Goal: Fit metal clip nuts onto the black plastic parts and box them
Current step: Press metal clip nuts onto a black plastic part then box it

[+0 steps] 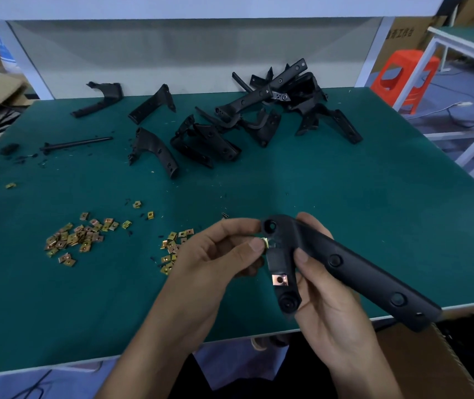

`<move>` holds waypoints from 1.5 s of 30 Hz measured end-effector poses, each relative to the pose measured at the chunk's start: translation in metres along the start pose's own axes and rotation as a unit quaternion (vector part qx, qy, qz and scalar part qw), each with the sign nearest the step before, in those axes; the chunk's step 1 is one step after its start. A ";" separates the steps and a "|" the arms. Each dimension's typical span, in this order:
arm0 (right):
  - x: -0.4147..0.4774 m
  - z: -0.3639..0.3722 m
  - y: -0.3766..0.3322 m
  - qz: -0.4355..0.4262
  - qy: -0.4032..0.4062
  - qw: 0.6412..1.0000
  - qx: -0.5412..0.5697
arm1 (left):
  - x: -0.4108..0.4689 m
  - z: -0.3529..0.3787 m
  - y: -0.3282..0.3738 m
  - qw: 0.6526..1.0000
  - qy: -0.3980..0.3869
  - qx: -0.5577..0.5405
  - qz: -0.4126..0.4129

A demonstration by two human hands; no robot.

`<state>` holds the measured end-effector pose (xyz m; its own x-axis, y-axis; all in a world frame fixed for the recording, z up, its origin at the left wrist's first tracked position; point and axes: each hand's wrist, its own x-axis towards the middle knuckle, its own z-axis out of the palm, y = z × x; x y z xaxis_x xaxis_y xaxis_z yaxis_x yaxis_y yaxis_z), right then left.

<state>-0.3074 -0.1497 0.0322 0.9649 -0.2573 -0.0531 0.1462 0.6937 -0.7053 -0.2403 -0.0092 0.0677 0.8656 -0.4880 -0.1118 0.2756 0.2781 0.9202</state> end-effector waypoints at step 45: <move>-0.172 -0.202 -0.128 -0.049 0.446 0.889 0.093 | -0.016 0.074 -0.071 0.906 -0.166 0.388 0.015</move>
<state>-0.5364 -0.3296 -0.0111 0.4008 -0.6968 -0.5949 0.3339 0.7157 -0.6134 -0.3044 -0.0824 0.0323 0.6588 -0.7478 -0.0824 -0.2344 -0.3081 0.9220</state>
